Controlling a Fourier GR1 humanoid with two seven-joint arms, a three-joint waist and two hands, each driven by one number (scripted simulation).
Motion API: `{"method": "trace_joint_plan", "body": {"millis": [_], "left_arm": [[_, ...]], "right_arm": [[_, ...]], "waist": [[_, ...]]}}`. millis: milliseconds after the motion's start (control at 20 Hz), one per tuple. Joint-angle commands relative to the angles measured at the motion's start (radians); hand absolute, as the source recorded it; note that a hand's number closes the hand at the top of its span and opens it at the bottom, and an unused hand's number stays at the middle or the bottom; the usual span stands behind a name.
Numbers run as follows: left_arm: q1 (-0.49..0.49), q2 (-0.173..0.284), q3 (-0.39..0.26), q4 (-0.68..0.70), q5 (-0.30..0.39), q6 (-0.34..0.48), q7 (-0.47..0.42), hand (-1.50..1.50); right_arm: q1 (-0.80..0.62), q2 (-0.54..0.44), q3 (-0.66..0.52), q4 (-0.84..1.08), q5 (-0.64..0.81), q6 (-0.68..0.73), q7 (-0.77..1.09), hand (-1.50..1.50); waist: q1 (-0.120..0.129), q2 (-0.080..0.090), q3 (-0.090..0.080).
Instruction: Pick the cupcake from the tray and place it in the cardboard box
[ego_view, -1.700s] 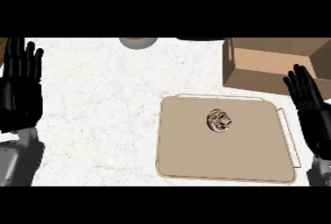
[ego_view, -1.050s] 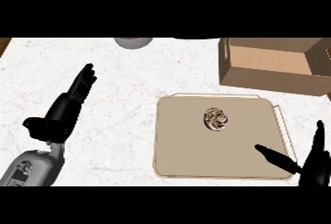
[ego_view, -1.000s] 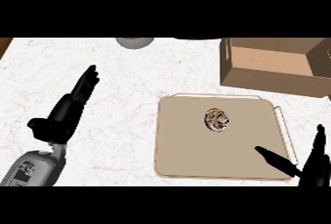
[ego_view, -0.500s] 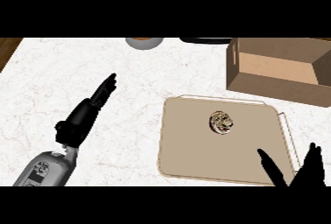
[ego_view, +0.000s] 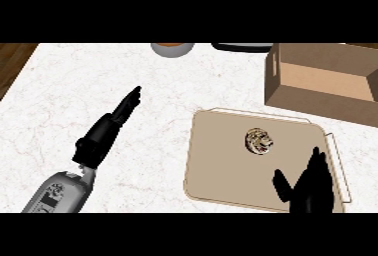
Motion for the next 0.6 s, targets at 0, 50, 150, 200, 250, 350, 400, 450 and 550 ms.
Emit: {"method": "trace_joint_plan", "body": {"millis": [0,50,150,200,250,350,400,450,550], "left_arm": [[0.025,-0.012,-0.015,-0.009,-0.002,-0.001,-0.008,0.0],[0.021,0.0,-0.006,0.002,-0.001,-0.015,-0.023,0.0],[0.007,-0.02,-0.005,0.008,0.002,-0.003,0.005,0.0],[-0.028,-0.038,-0.005,0.02,-0.013,0.015,0.011,0.0],[0.0,-0.01,0.006,0.022,-0.011,-0.002,-0.004,0.0],[0.004,-0.03,0.001,0.006,-0.01,0.009,-0.003,0.0],[-0.015,-0.014,0.026,0.026,0.007,-0.013,-0.003,0.0],[0.021,-0.02,0.003,0.003,-0.014,0.002,-0.015,0.0],[-0.038,-0.01,0.047,0.044,0.016,-0.017,0.022,0.0]], "right_arm": [[-0.149,0.014,0.09,-0.06,0.073,0.141,0.335,-1.5],[-0.189,0.014,0.107,-0.052,0.092,0.168,0.395,-1.5],[-0.262,0.015,0.129,-0.05,0.095,0.215,0.468,-1.5],[-0.299,0.015,0.123,-0.033,0.098,0.216,0.47,-1.5],[-0.274,0.015,0.145,-0.026,0.106,0.204,0.471,-1.5],[-0.36,0.015,0.083,0.023,0.076,0.251,0.472,-1.5],[-0.369,0.015,0.078,0.066,0.059,0.227,0.473,-1.5],[-0.391,0.015,0.058,0.06,0.05,0.267,0.473,-1.5],[-0.363,0.015,0.077,0.067,0.037,0.24,0.474,-1.5]], "waist": [[0.017,-0.008,0.007],[0.012,-0.006,0.008],[0.002,-0.007,0.011],[-0.007,-0.005,0.012],[-0.009,-0.007,0.012],[-0.005,-0.005,0.013],[-0.008,-0.003,0.013],[-0.004,-0.006,0.013],[-0.02,-0.006,0.013]]}}
